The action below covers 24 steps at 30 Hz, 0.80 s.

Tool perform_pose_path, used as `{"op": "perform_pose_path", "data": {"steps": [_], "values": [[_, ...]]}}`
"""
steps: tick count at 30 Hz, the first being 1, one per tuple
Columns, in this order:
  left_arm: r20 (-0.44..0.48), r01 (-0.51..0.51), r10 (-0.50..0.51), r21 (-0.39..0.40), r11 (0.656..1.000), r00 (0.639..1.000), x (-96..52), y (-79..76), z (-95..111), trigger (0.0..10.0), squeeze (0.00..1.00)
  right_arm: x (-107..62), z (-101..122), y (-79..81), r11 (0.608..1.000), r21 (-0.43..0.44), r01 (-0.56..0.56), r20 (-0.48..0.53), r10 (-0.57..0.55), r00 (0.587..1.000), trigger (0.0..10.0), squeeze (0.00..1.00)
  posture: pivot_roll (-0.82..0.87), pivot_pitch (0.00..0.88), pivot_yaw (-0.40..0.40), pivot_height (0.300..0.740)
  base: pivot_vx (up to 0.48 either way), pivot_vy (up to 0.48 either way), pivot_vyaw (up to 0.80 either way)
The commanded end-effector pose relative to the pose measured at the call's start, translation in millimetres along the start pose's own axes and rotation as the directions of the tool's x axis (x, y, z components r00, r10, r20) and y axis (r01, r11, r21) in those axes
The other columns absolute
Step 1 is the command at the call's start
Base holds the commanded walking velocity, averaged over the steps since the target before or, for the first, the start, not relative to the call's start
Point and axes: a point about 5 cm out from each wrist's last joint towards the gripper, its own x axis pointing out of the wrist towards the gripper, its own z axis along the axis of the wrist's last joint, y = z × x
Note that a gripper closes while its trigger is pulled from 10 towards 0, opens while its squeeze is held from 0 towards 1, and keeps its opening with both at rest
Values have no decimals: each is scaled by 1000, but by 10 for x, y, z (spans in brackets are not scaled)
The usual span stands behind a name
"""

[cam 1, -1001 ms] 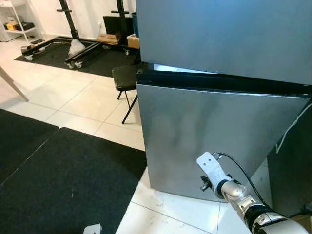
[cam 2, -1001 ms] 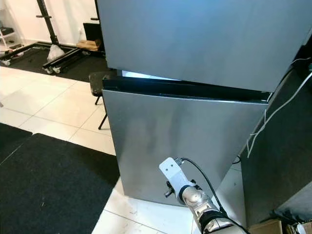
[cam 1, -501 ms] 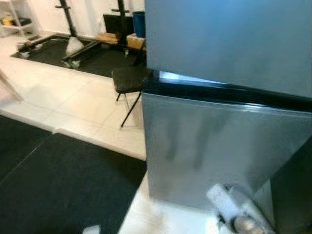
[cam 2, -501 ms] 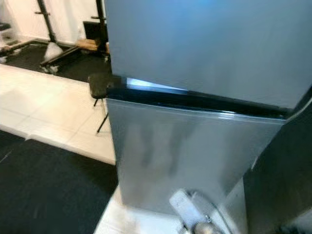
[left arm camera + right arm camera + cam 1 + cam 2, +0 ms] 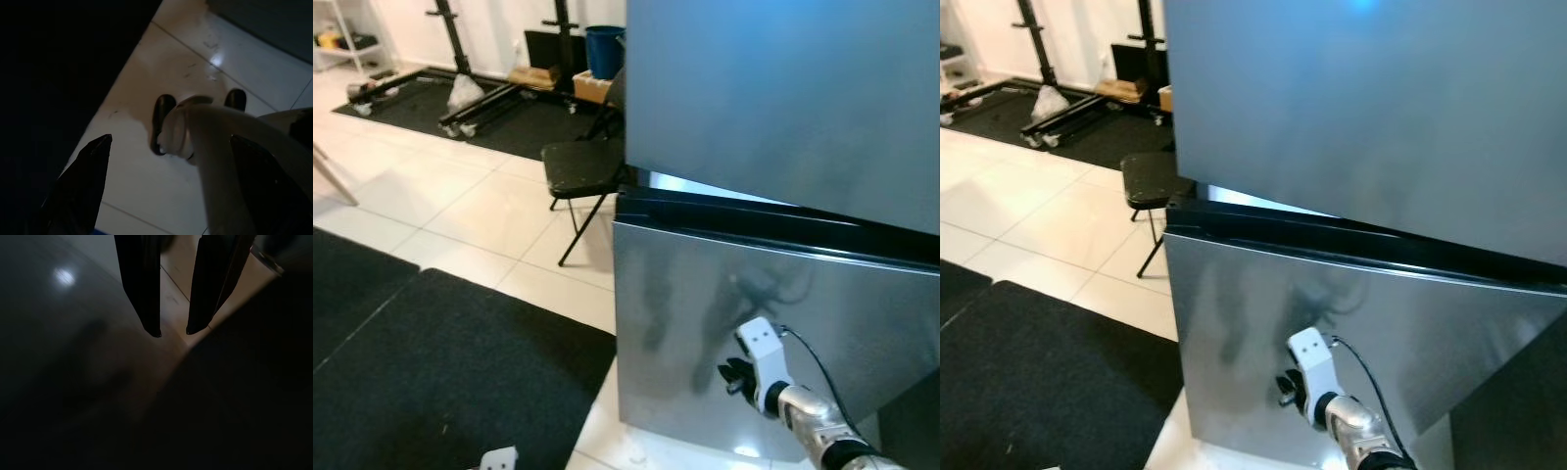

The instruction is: Restocking fridge

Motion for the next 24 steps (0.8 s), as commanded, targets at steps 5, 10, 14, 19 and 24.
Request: {"op": "perform_pose_path", "data": {"steps": [5, 10, 14, 19, 24], "values": [[-20, 2, -2, 11, 1000, 1000, -6, -4, -40, 10000, 0, 3, 316, -149, 999, 34, 40, 151, -45, 988, 10000, 0, -65, 11, -25, 740, 0, 0, 0], [-20, 3, -3, 14, 1000, 1000, -3, -10, -38, 10000, 0, 30, 626, -259, 987, 12, 158, 252, -156, 955, 10000, 0, -64, 9, -25, 740, 0, 0, 0], [-19, 2, -2, 13, 1000, 1000, -2, -11, -37, 10000, 0, 38, 849, -320, 974, 19, 225, 322, -219, 921, 10000, 0, -63, 9, -24, 740, 0, 0, 0], [-19, 2, -2, 13, 1000, 1000, -3, -10, -39, 10000, 0, 53, 963, -320, 974, 14, 228, 352, -218, 910, 10000, 0, -59, 10, -24, 740, 0, 0, 0], [-19, 2, -2, 11, 1000, 1000, -3, -12, -42, 10000, 0, 74, 965, -285, 978, 1, 206, 347, -194, 918, 10000, 0, -59, 10, -27, 740, 0, 0, 0]]}}
